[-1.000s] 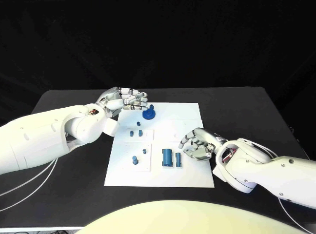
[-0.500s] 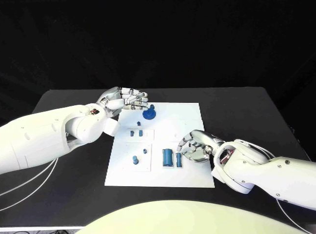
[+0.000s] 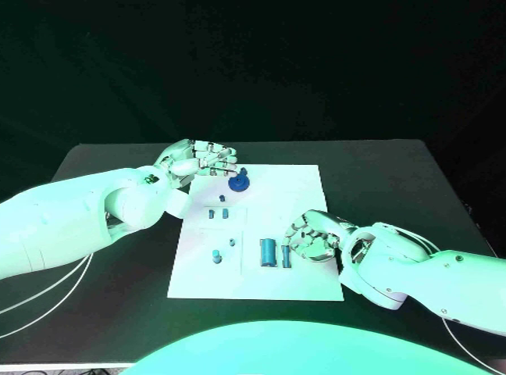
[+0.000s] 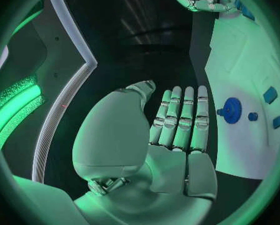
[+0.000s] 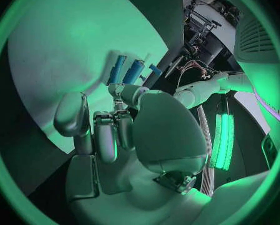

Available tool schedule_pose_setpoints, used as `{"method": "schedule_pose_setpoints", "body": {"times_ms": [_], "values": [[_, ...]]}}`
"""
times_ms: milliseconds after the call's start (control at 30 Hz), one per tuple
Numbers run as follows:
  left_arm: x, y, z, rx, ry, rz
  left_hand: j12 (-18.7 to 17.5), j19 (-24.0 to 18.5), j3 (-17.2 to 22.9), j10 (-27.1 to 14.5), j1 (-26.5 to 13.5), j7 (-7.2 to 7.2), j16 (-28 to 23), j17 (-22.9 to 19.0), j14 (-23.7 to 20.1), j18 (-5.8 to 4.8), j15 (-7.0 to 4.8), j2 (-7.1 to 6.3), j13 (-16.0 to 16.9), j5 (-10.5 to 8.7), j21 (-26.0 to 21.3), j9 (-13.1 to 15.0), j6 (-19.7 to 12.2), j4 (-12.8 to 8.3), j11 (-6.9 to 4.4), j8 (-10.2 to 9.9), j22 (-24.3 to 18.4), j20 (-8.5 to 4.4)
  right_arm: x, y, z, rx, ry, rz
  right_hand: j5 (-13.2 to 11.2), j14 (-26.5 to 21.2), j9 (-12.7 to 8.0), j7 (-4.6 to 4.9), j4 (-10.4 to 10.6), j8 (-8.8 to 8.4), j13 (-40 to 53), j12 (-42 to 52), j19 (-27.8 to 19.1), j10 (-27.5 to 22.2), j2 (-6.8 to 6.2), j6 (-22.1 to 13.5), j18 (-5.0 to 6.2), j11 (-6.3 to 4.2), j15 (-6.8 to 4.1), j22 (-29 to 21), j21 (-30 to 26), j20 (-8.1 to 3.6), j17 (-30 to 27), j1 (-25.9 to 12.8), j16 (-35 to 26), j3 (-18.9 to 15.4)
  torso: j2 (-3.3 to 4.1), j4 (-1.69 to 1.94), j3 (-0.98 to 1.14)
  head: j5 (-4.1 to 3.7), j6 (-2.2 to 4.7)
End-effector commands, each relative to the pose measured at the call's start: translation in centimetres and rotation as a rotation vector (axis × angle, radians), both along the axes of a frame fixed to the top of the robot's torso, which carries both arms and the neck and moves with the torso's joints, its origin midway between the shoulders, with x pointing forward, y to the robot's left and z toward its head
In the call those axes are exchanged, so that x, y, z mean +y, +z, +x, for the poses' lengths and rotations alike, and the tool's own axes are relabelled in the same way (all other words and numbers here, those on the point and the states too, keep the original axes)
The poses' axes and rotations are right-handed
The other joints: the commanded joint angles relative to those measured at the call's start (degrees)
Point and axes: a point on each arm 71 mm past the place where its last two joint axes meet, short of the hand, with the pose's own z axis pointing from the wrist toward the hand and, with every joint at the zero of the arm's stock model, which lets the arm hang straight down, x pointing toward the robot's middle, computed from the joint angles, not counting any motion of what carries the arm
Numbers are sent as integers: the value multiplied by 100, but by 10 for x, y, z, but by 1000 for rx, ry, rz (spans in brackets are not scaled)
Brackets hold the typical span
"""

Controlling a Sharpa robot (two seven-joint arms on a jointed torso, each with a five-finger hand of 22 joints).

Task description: Assemble the parts on the task board

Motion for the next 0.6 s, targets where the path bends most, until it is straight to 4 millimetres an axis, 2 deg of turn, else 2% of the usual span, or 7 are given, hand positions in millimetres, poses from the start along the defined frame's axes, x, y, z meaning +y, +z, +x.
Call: {"method": "schedule_pose_setpoints", "body": {"times_ms": [33,600], "values": [[-2,1,0,-3,-14,-12,-1,33,-36,-40,-54,11,-20,5,40,81,15,17,10,23,-38,-5,20,8,14,-26,-5,-9,2,-6,-4,35,33,-36,15,520,14,-2,-4,16,1136,32,-12,329,-3,37,-48,18,14,386,20,30,1144,-39,10,16,2,4,0,0,1],[-2,1,0,-3,-13,-11,-1,33,-36,-40,-54,11,-20,5,40,81,15,17,10,23,-38,-5,20,8,14,-26,-5,-9,2,-2,0,-37,-11,23,5,520,-3,8,-12,-36,1119,8,-36,315,-41,-3,-41,27,21,389,-20,36,1143,-201,10,-27,-1,-1,0,-1,1]]}}
